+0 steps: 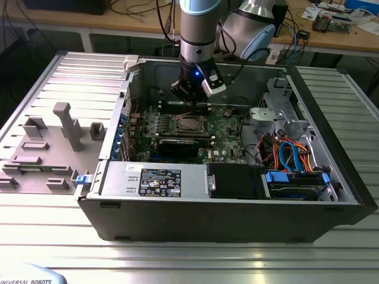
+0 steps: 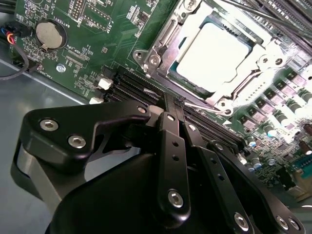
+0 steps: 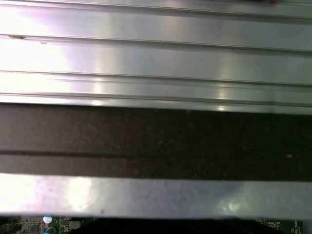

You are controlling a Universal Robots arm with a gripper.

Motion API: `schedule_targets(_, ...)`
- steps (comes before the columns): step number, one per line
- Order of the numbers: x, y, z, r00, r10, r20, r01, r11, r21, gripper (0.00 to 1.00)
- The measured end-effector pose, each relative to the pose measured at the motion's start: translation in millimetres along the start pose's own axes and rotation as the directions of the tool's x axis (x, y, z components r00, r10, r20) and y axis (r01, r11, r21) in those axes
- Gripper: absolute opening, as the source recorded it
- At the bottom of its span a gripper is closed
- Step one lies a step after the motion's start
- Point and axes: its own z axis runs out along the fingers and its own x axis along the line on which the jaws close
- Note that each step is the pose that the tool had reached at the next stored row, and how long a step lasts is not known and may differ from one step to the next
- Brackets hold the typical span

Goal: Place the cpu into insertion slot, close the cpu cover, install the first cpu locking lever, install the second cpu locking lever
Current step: 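Install the first cpu locking lever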

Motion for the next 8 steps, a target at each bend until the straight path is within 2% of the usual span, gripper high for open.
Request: schedule_targets(8, -1.4, -0.7, 5.5, 1.0000, 0.007, 0.0005, -0.007, 1.0000, 0.0004, 0.11)
